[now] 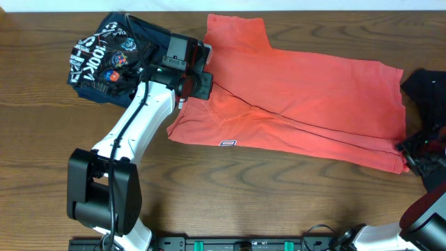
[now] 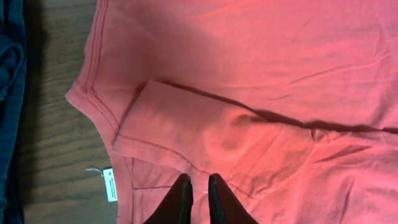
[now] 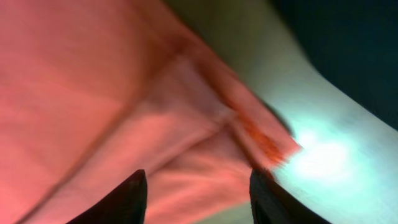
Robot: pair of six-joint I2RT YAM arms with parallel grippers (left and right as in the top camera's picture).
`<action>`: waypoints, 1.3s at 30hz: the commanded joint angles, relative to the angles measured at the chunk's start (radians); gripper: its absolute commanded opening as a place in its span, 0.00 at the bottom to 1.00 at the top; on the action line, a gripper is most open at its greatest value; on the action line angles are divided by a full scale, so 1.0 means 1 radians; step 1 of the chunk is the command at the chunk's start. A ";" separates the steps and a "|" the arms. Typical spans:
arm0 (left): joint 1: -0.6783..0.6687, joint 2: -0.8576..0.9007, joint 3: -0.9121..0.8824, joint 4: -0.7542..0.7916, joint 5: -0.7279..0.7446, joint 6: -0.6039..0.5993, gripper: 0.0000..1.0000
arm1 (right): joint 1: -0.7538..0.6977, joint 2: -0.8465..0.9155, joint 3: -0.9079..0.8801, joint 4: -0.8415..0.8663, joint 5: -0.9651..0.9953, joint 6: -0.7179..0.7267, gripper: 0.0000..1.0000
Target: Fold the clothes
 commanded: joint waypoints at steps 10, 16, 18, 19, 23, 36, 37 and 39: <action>0.000 0.013 0.000 -0.027 -0.010 0.011 0.13 | 0.006 0.018 -0.042 0.121 0.048 0.072 0.48; 0.000 0.013 0.000 -0.038 -0.010 0.011 0.13 | 0.007 0.018 -0.106 0.190 0.047 0.122 0.47; 0.000 0.013 0.000 -0.040 -0.010 0.011 0.13 | 0.007 0.018 -0.121 0.205 0.039 0.123 0.43; 0.000 0.013 0.000 -0.041 -0.010 0.011 0.13 | 0.007 0.018 -0.124 0.211 0.028 0.123 0.41; 0.000 0.013 0.000 -0.044 -0.010 0.011 0.13 | 0.005 0.018 -0.123 0.253 -0.026 0.122 0.20; 0.000 0.013 0.000 -0.067 -0.010 0.011 0.13 | 0.005 0.018 -0.071 0.256 -0.079 0.055 0.58; 0.000 0.013 0.000 -0.067 -0.010 0.011 0.13 | 0.005 0.018 -0.071 0.245 -0.052 0.056 0.62; 0.000 0.013 0.000 -0.067 -0.010 0.011 0.13 | 0.004 0.018 -0.071 0.236 -0.010 0.056 0.63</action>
